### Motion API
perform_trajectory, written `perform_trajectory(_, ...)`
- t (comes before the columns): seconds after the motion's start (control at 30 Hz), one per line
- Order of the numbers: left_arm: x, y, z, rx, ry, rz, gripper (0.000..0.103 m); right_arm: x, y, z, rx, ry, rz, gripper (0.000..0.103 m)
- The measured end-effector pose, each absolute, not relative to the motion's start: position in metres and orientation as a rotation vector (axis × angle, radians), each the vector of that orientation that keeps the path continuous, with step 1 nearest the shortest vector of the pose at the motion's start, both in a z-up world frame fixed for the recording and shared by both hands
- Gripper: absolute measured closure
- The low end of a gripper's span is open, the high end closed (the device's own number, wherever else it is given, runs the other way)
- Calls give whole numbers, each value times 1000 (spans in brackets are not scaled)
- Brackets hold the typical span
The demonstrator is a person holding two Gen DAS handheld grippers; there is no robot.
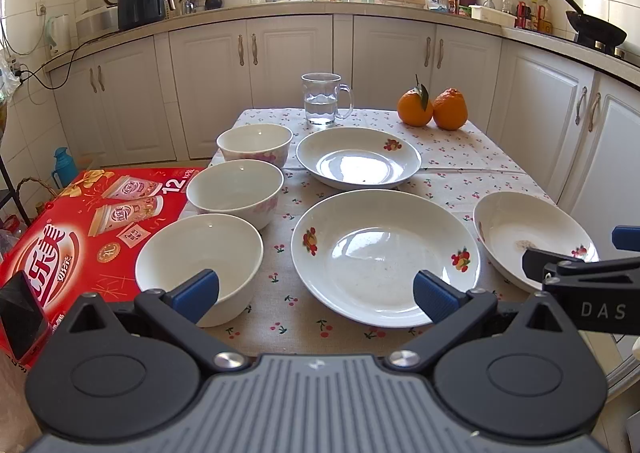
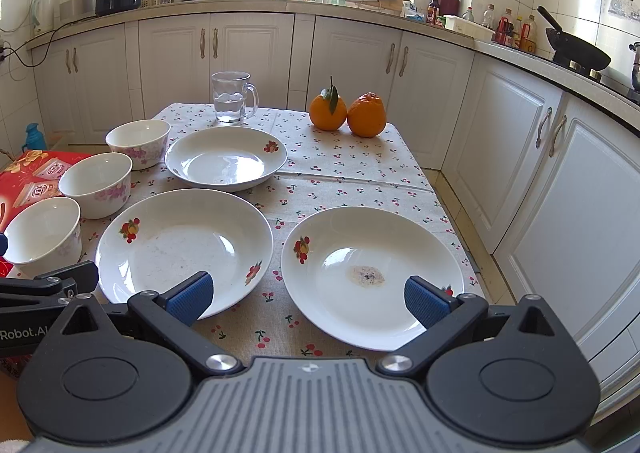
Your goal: Organize plates and bowls
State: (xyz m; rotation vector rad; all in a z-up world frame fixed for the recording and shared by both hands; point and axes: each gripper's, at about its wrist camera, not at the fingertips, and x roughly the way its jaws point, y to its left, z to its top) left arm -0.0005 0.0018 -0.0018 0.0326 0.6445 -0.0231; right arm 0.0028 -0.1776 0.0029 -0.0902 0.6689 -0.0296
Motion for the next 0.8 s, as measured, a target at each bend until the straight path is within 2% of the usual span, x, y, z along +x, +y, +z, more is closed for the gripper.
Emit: perform_trajectory(0.8,0,2,-1,33,643,-17,0,2,-177,3,-91,666,-28,0)
